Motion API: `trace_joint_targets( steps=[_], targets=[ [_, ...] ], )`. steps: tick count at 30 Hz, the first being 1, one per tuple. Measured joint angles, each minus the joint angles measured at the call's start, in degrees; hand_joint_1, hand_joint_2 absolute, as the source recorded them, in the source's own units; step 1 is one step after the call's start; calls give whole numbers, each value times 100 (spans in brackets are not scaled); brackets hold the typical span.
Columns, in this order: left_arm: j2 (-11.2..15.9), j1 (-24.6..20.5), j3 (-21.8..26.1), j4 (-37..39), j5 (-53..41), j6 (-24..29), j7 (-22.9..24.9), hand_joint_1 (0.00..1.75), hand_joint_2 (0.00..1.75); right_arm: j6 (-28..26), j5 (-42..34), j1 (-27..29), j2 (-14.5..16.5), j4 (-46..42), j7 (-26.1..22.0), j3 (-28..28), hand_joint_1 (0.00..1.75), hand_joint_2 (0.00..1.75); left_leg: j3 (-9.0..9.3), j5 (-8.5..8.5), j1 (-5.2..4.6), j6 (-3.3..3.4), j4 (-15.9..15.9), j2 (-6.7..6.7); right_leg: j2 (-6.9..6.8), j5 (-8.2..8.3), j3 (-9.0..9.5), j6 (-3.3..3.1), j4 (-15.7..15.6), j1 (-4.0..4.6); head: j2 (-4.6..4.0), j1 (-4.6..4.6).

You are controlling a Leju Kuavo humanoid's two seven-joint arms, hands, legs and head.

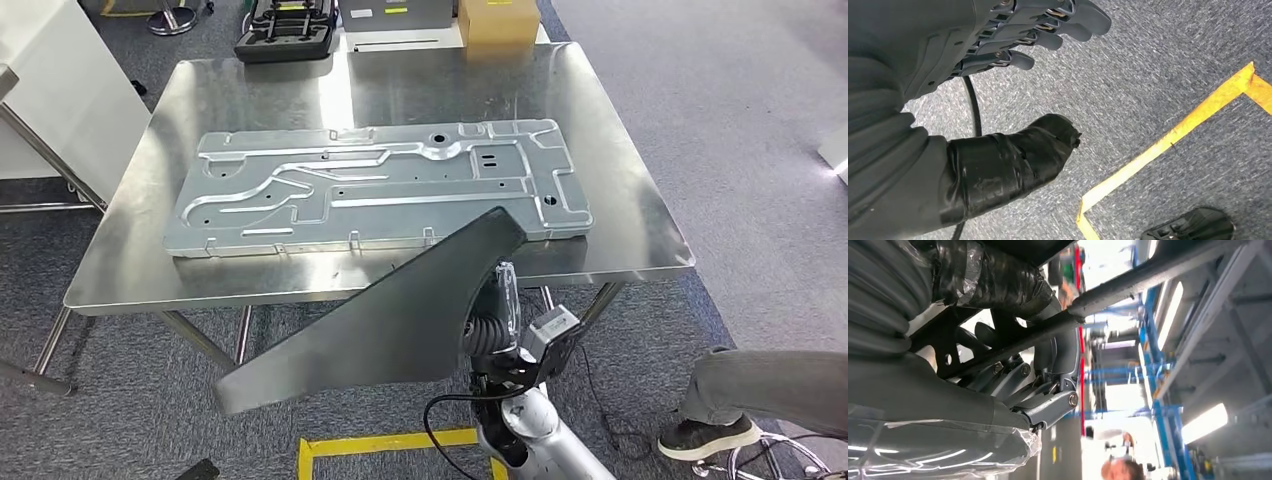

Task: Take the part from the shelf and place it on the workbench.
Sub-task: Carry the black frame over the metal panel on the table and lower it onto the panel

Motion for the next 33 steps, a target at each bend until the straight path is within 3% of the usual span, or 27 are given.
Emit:
trace_joint_targets(
  steps=[1, 3, 7, 9, 12, 13, 14, 16, 18, 19, 23, 29, 33],
  targets=[
    [-10, 1, 1, 0, -3, 7, -1, 0, 175, 155, -67, -101, -19, 3, 99, -5, 171, 175, 35, -49, 4, -30, 30, -2, -5, 187, 112, 7, -351, -5, 0, 2],
    [-25, -13, 1, 0, -17, 4, 7, 0, 175, 644, -385, -362, -65, 12, 335, -20, 171, 175, 41, -132, -1, -105, 84, 0, -12, 329, 247, -41, -802, 7, 0, 14],
    [-34, -87, 0, 0, -86, -67, 68, 0, 175, 1700, -1405, -979, -152, 50, 779, -130, 171, 175, -13, -190, -8, -220, 255, 14, 1, 317, 311, -220, -874, 6, 0, 11],
    [-37, -151, 0, 0, -131, -104, 108, 0, 175, 1773, -1501, -1323, -211, 80, 976, -196, 171, 175, -276, -321, 1, -259, 729, 18, 1, 298, 380, -268, -898, -6, 0, 1],
    [-52, -211, -1, 0, -220, -177, 176, 0, 175, 1651, -1470, -1825, -390, 219, 1377, -242, 171, 175, -927, -648, 6, -299, 1663, 17, 17, 246, 439, -307, -901, 15, 0, -4],
    [-58, -227, -2, 0, -258, -207, 207, 0, 175, 1624, -1553, -1979, -458, 301, 1500, -261, 171, 175, -1047, -609, 6, -293, 1722, 17, 27, 225, 464, -310, -901, 25, 0, -3],
    [-62, -252, -3, 0, -292, -241, 241, 0, 175, 1611, -1657, -2122, -523, 393, 1592, -288, 171, 175, -1065, -440, 4, -274, 1573, 17, 36, 203, 495, -309, -901, 34, 0, -4],
    [-55, -319, -4, 0, -355, -297, 307, 0, 175, 1561, -1772, -2390, -657, 582, 1685, -361, 171, 175, -877, 112, -13, -198, 850, 16, 42, 158, 566, -298, -905, 49, 0, 0],
    [-36, -392, -5, 0, -399, -345, 357, 0, 175, 1404, -1589, -2640, -803, 762, 1736, -406, 171, 175, -699, 362, -55, -112, 286, 9, 46, 134, 588, -265, -916, 56, 0, 1],
    [-28, -425, -6, 0, -411, -364, 384, 0, 175, 1269, -1376, -2744, -884, 848, 1769, -414, 171, 175, -667, 371, -76, -79, 190, 3, 48, 125, 584, -237, -922, 55, 0, 4],
    [-27, -484, -7, 1, -441, -422, 536, 0, 175, 645, -260, -3075, -1292, 1126, 2065, -420, 171, 175, -644, 427, -73, -182, 143, -15, 31, 87, 572, -259, -897, 79, 0, 6],
    [-30, -511, -7, 0, -623, -457, 789, 0, 175, 230, 1329, -3520, -2035, 1700, 2920, -424, 171, 175, -646, 401, -81, -136, 147, -38, 16, 95, 627, -217, -994, 69, 0, 7],
    [-30, -512, -7, 0, -670, -458, 850, 0, 175, 220, 1486, -3558, -2135, 1807, 2997, -425, 171, 175, -645, 399, -81, -131, 147, -39, 15, 97, 634, -199, -1004, 69, 0, 5]
  ],
)
